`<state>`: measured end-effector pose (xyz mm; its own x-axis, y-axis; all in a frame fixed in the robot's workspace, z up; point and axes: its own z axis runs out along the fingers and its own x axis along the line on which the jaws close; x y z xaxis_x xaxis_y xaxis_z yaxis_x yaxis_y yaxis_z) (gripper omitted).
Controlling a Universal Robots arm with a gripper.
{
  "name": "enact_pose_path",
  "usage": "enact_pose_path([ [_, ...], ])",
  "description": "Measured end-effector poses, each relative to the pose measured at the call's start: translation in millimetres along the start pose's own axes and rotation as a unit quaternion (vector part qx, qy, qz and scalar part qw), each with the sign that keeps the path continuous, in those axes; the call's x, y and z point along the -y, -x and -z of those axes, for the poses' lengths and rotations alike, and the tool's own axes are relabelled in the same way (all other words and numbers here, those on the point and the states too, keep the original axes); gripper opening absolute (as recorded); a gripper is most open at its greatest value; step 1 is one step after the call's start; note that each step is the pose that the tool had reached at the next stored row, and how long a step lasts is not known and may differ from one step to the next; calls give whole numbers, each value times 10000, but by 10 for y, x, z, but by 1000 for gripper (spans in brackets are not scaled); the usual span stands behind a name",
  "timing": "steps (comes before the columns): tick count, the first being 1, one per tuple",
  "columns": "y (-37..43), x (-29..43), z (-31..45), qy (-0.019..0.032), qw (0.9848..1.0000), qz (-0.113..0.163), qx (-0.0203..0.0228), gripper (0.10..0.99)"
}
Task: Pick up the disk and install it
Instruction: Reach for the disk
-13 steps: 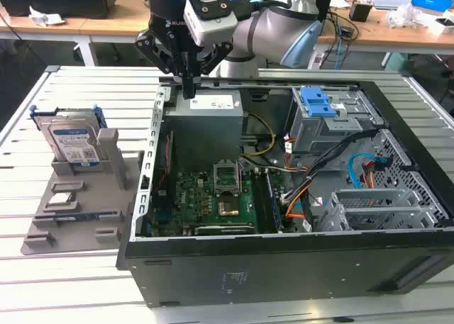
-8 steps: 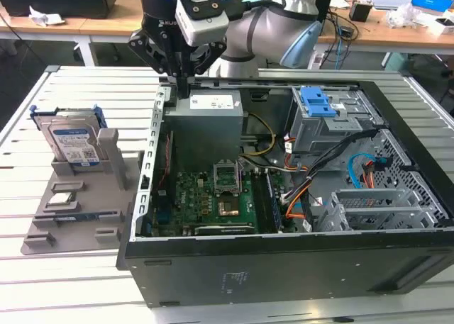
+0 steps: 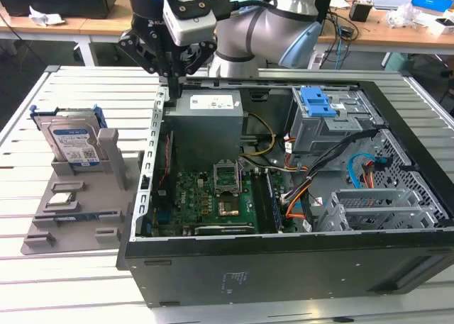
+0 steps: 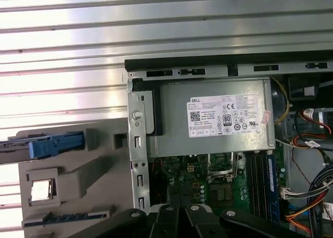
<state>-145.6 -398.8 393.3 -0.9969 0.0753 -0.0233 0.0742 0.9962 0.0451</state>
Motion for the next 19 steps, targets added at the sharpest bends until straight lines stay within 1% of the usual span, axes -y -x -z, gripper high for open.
enact_pose_path([
  [2, -57, 4, 2, 0, 10000, 0, 0, 106],
  [4, -97, 7, 3, 0, 10000, 0, 0, 106],
  [6, -125, 9, 4, 0, 10000, 0, 0, 106],
  [14, -196, 15, 5, 0, 10000, 0, 0, 106],
  [17, -253, 19, 7, 0, 10000, 0, 0, 106],
  [19, -274, 20, 8, 0, 10000, 0, 0, 106],
])
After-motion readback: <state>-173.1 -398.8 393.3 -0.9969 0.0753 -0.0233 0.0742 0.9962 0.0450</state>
